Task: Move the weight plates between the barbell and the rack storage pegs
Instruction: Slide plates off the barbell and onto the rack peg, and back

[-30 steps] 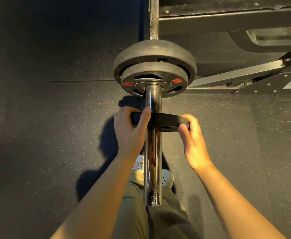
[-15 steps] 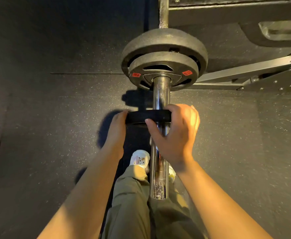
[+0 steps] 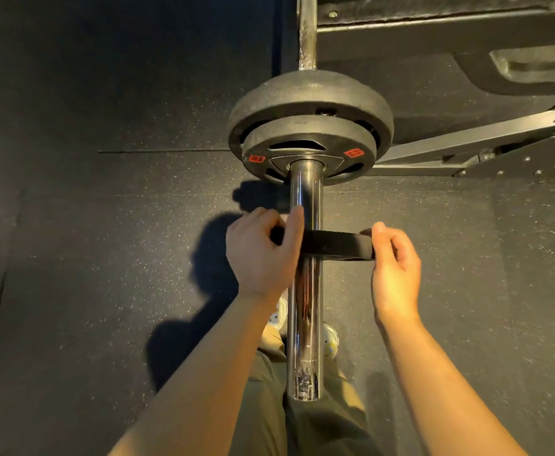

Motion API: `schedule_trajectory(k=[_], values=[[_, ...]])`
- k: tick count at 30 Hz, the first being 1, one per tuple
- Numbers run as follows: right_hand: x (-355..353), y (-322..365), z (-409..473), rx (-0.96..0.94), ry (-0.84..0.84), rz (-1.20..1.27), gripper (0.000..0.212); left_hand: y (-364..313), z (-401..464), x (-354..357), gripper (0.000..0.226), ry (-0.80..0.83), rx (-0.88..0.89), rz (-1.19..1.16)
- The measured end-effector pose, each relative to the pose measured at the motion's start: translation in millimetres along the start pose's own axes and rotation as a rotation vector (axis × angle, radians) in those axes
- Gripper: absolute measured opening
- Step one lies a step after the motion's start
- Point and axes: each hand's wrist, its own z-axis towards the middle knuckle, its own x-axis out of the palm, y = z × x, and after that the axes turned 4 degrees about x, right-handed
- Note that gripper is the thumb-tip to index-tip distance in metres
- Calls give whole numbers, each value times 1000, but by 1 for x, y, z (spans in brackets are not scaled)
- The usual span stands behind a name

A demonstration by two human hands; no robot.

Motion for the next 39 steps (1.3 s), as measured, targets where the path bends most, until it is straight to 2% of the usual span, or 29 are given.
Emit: schedule_trajectory(k=[2, 4, 6, 8, 11, 14, 17, 19, 22, 26, 28, 30, 33, 35, 37, 39], values=[[4, 0, -1, 30, 47, -27, 31, 15, -2, -9, 42, 56, -287, -292], [18, 5, -9, -87, 47, -83, 35, 36, -1, -18, 29, 114, -549, -490], [35, 12, -22, -275, -6, -307, 37, 52, 3, -24, 10, 96, -743, -490], [46, 16, -34, -401, -92, -457, 37, 54, 1, -28, 11, 30, -807, -410], [47, 10, -38, -498, -176, -518, 37, 17, -2, -32, 9, 17, -585, -305], [33, 12, -31, -440, -93, -519, 43, -16, -6, -22, 16, 111, -408, -257], [11, 15, -14, -347, 155, -454, 48, -9, -6, -10, 27, -1, -490, -285], [6, 16, -3, -326, 214, -410, 40, -1, -4, -9, 23, -49, -568, -374], [24, 22, -2, -401, 64, -337, 25, 11, -1, -15, 22, -50, -714, -550], [55, 27, -20, -582, -139, -635, 34, 37, -2, -22, 20, -27, -889, -658], [58, 26, -28, -621, -172, -716, 36, 36, -2, -24, 18, -33, -817, -582], [57, 25, -34, -623, -163, -730, 34, 17, -1, -27, 21, -23, -631, -492], [57, 30, -33, -559, -136, -671, 28, -20, 2, -16, 28, 46, -453, -329], [53, 36, -30, -501, -64, -620, 26, -27, 1, -8, 35, -3, -329, -158], [41, 40, -22, -429, 80, -506, 22, -19, 3, -3, 37, -86, -328, -188], [24, 38, -9, -275, 179, -421, 18, -10, 4, -1, 38, -117, -360, -263]])
